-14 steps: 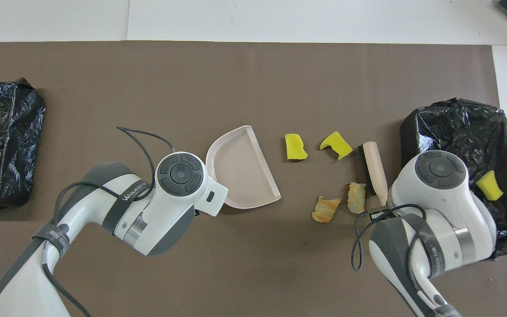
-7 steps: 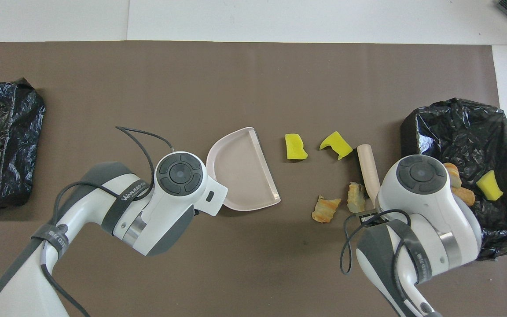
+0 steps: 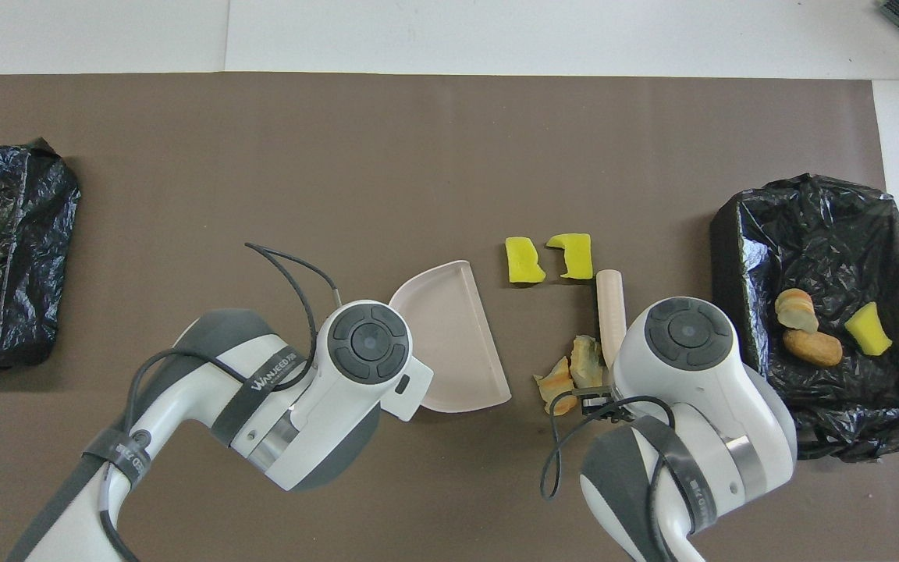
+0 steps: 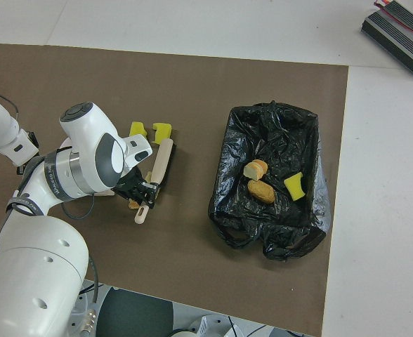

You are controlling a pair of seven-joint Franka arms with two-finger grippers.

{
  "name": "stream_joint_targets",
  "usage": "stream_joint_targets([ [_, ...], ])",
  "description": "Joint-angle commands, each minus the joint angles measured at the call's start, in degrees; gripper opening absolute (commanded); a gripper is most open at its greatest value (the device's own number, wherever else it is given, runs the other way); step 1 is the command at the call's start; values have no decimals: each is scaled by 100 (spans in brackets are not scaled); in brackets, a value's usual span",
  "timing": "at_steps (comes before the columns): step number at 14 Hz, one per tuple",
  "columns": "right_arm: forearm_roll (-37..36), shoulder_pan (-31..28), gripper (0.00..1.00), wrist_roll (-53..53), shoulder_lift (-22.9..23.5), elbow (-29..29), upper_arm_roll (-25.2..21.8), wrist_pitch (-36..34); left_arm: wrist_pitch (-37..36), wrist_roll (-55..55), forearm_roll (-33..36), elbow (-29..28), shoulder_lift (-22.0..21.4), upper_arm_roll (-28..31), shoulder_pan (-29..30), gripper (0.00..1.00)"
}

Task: Sweep and dump trash in bin
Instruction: 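Sweep the crusts and sponge pieces into the dustpan with the right gripper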

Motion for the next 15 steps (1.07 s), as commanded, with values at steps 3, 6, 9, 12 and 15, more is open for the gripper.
stream_joint_targets([
  [3, 186, 70, 0, 144, -150, 31, 32, -297, -426, -801, 85, -412, -528, 76, -796, 0],
  [6, 159, 149, 0, 118, -185, 13, 23, -351, -593, -1249, 85, -631, -721, 76, -1078, 0],
  [9, 116, 158, 0, 30, -202, 13, 32, -456, -629, -1672, 85, -694, -748, 58, -1246, 0],
  [12, 133, 280, 0, -199, -238, 4, 32, -492, -541, -1725, 76, -694, -704, 49, -1290, 0],
  [15, 535, 544, 0, -129, -238, 31, 58, -448, -523, -1708, 15, -658, -652, 49, -1238, 0],
])
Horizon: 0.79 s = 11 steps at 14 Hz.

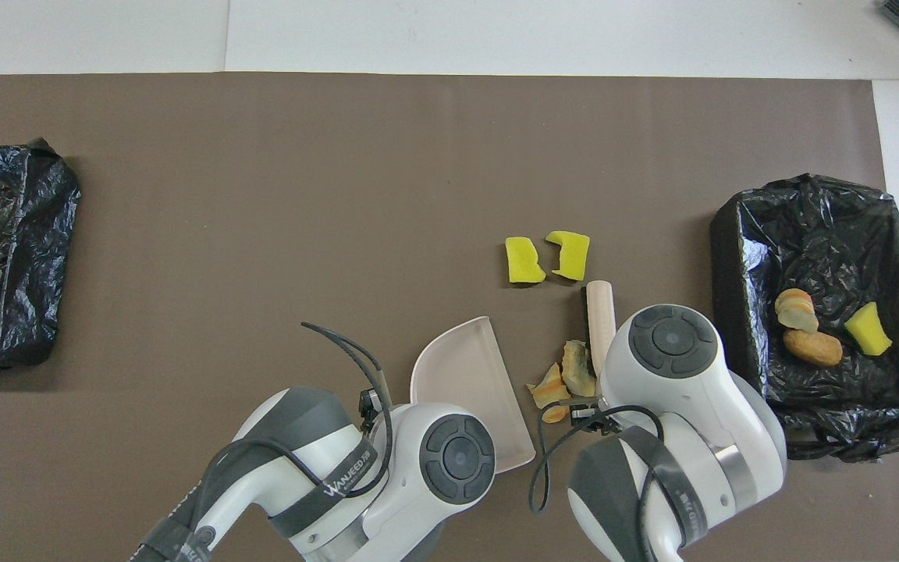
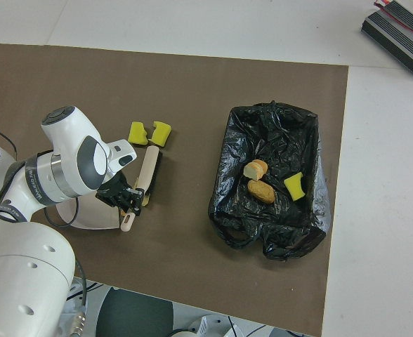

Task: Sweep and dump trash in bin
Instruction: 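Sweep the crusts and sponge pieces into the dustpan with the right gripper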

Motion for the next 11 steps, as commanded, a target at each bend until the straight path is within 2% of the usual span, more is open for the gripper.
stream_joint_targets([
  [1, 523, 184, 0, -79, -139, 11, 58, -15, 44, -45, 7, -130, -83, 68, -49, 0],
  [4, 998, 368, 0, -80, -139, 55, 58, 142, 70, -19, -195, -104, -31, 77, 82, 0],
  [11, 1544, 527, 0, -132, -60, 265, 76, 126, 272, 166, -301, -103, -4, 77, 390, 0],
])
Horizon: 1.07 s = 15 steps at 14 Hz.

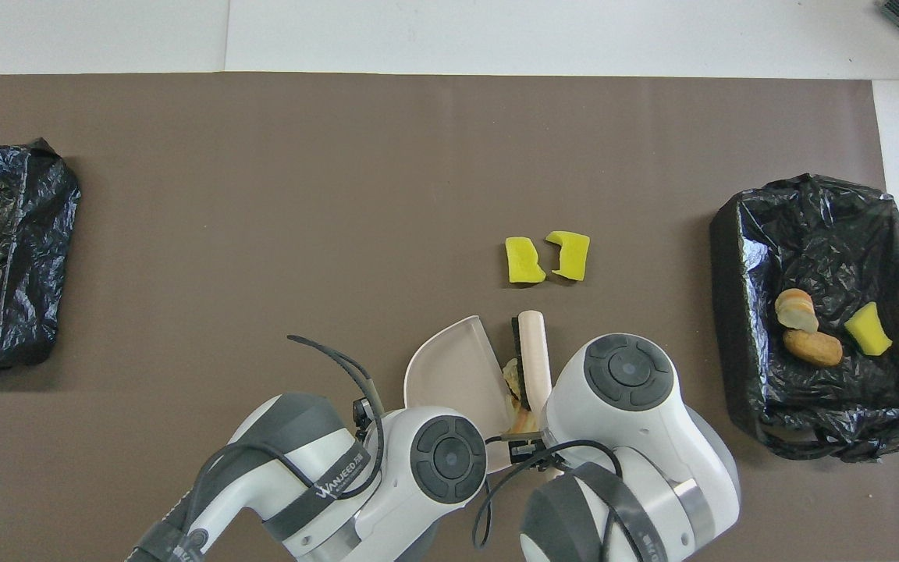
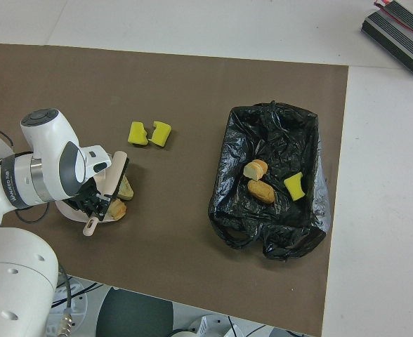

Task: Sweep and dump trash in bin
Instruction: 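Sweep the crusts and sponge pieces into the dustpan with the right gripper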

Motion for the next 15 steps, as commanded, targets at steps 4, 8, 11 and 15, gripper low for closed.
stream_joint_targets([
  [4, -577, 58, 0, -464, 98, 424, 49, -596, 200, 405, -62, -61, 22, 12, 192, 0],
  [8, -860, -12, 0, -843, 37, 425, 40, -967, 209, 466, -62, -17, -22, 48, 297, 0],
  [11, -1088, -222, 0, -1525, -86, 92, -4, -959, 376, 484, -71, -26, 4, 47, 306, 0],
  [15, -1378, -882, 0, -2697, -7, 56, 14, -897, 376, 510, -133, -35, 4, 47, 306, 0],
])
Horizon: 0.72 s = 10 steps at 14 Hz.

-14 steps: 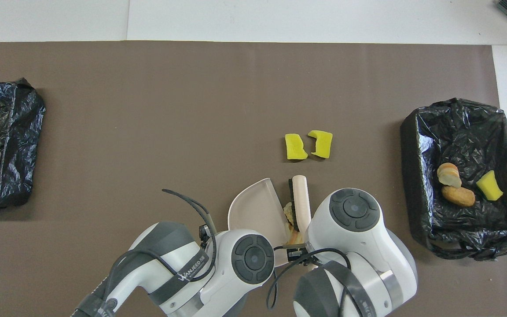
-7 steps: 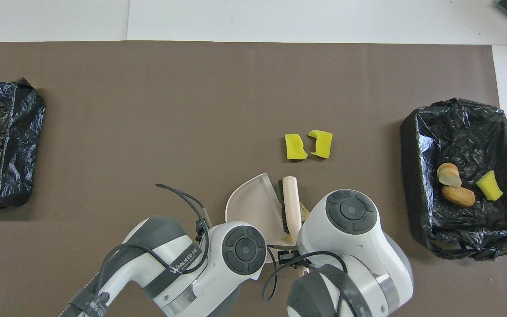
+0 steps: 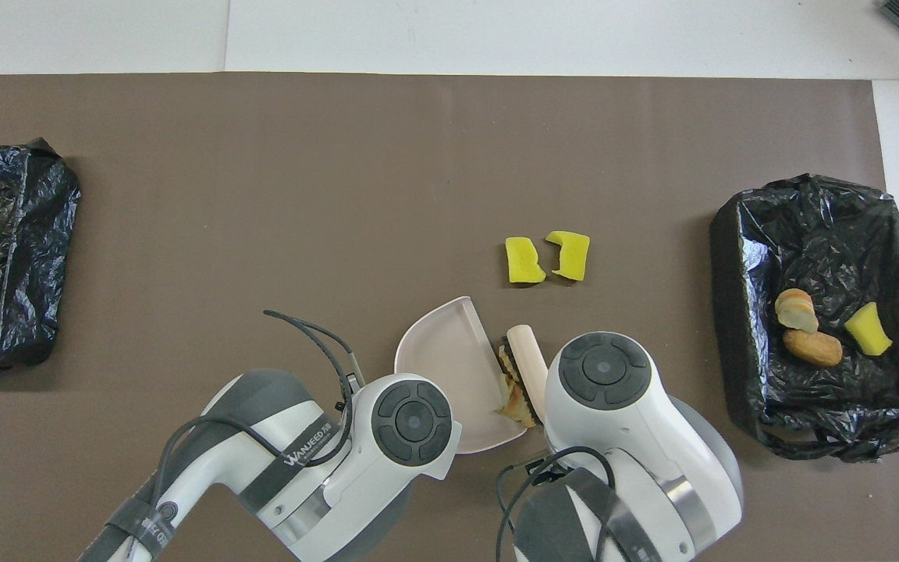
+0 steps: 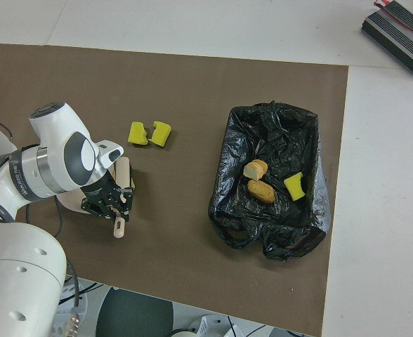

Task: Sweep and dump trash in bin
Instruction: 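Sweep the crusts and sponge pieces into the dustpan with the right gripper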

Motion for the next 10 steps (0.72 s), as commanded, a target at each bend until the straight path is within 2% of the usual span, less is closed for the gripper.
stream_joint_targets([
  [1, -228, -229, 0, -435, 10, 14, 33, -26, 111, 125, -101, -53, -55, -8, 62, 0],
  [5, -377, -396, 0, -472, 106, 155, 42, 43, 120, 116, -101, -88, -63, -8, 53, 0],
  [10, -228, -344, 0, -120, 168, -196, 86, 710, 76, 151, -101, -79, -63, -8, 62, 0],
])
